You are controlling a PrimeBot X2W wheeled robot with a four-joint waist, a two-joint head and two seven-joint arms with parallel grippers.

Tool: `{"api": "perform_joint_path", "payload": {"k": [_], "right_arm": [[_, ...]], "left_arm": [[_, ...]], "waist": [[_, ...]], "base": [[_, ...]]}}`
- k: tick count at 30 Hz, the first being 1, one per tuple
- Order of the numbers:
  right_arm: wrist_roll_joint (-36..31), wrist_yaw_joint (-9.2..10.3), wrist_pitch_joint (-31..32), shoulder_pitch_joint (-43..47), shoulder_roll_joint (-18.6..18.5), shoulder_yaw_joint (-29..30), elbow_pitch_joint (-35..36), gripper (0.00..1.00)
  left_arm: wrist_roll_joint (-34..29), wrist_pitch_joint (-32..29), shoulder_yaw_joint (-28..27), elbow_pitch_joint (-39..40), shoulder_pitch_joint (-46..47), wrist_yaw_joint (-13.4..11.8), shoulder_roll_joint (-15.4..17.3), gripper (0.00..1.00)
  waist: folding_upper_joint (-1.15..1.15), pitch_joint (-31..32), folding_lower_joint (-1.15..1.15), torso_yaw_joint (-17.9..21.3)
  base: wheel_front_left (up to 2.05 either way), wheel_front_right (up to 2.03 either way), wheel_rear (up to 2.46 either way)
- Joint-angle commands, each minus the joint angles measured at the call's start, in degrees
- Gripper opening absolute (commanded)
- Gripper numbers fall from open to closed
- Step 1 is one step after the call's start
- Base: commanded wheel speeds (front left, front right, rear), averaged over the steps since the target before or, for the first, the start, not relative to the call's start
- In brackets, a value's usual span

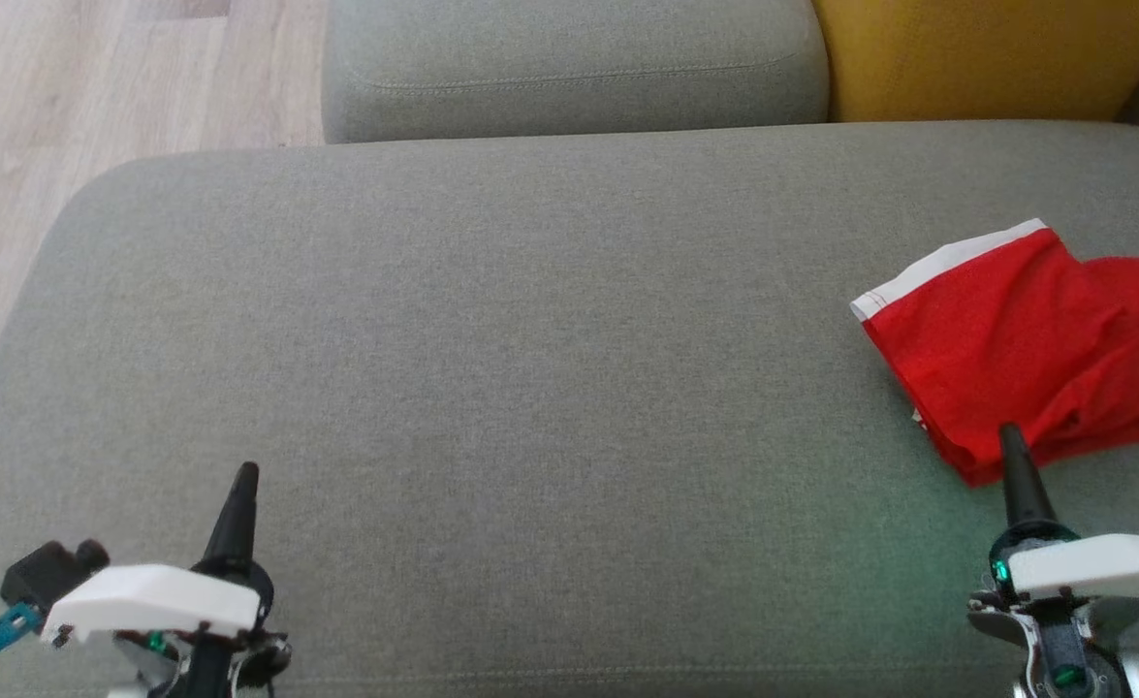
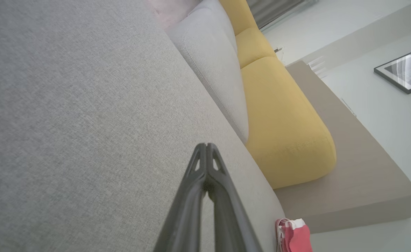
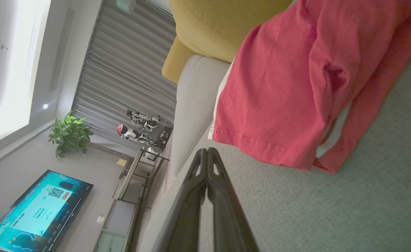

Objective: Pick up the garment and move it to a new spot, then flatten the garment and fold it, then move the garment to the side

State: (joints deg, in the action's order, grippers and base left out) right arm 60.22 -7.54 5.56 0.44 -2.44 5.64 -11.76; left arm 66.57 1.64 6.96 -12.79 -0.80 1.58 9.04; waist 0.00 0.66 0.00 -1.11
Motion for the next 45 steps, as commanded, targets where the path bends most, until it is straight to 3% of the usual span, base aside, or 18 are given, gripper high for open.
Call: {"api": "perform_joint_path", "payload": {"k": [1,45], "right_arm": [[1.7,0.03,0.06,-3.49,-0.31,-0.54,1.63,0.0],[31.75,0.05,0.92,-6.61,-0.43,0.87,-2.24,0.0]], "left_arm": [[1.31,-0.26,-2.23,1.53,3.64,0.41,0.37,0.0],[26.42,-7.13,-12.22,-1.2,6.87,5.88,-5.25,0.0]], "waist": [[0.0,-0.02,0.0,0.02],[0.0,-0.84,0.0,1.1]], "base": [[0.0,0.0,0.0],[0.0,0.0,0.0]]}}
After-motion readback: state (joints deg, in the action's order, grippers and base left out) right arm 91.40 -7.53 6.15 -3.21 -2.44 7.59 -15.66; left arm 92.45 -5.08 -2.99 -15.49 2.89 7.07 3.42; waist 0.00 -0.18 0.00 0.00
